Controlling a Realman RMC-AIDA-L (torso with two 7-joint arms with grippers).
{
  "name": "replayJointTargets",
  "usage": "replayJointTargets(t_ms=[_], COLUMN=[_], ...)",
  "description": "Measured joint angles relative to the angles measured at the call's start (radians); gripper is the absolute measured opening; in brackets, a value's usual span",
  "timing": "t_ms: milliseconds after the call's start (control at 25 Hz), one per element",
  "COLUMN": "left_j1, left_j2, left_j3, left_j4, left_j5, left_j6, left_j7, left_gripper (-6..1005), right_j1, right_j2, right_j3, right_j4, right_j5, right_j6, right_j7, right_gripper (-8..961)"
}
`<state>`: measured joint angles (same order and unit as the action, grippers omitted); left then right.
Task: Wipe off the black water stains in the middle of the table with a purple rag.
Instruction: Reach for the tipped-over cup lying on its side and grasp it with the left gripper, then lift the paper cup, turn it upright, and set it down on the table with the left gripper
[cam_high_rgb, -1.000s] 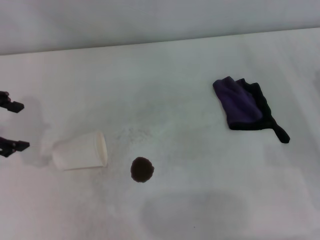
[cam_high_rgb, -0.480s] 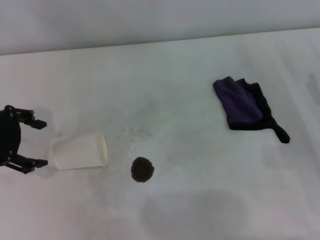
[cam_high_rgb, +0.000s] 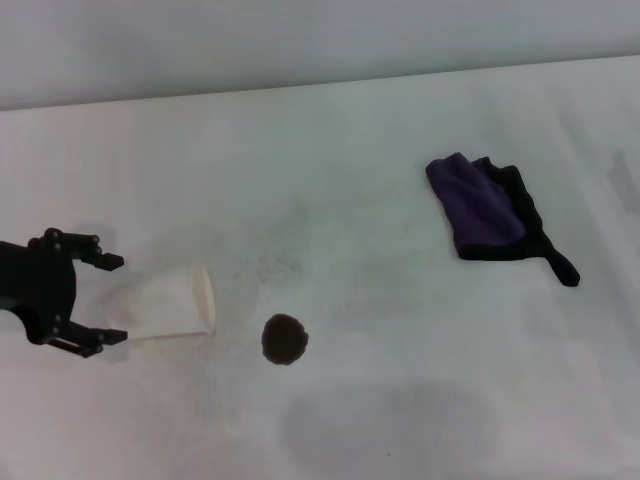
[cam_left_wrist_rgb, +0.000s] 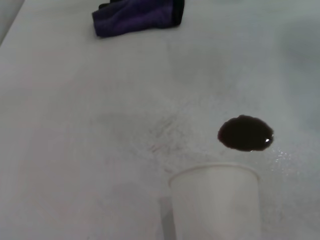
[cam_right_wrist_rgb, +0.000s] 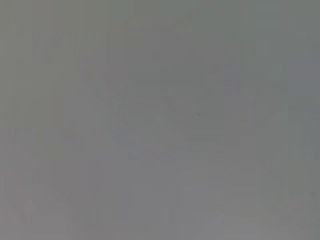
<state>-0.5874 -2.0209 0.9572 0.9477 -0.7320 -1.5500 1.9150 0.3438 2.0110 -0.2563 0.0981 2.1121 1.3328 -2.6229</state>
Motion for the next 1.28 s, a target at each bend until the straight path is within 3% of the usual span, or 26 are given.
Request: replayJointTargets(t_ms=[200, 440, 1000, 1280], left_j1=[0.000, -0.002, -0.015, -0.008], left_j2=[-0.018, -0.044, -0.045, -0.048], left_j3=[0.000, 0.002, 0.002, -0.008], left_j4=[-0.064, -0.107, -0.162, -0.146], left_j5=[0.006, 0.001, -0.022, -0.140], left_j6=[0.095, 0.122, 0.163, 0.164], left_j7=[0.041, 0.074, 0.110, 0.111], left_gripper=[877, 877, 868, 703], right_j1=[0.000, -0.002, -0.007, -0.007], right_j2=[0.000, 0.000, 0.000, -0.001], right_j3=[-0.004, -0.009, -0.011, -0.015], right_j4=[0.006, 0.015, 0.019, 0.015], right_j5=[0.000, -0.001, -0.002, -0.005], right_j6=[-0.002, -0.005, -0.013, -0.015], right_j7=[0.000, 0.000, 0.000, 0.000], right_gripper=[871, 871, 870, 871])
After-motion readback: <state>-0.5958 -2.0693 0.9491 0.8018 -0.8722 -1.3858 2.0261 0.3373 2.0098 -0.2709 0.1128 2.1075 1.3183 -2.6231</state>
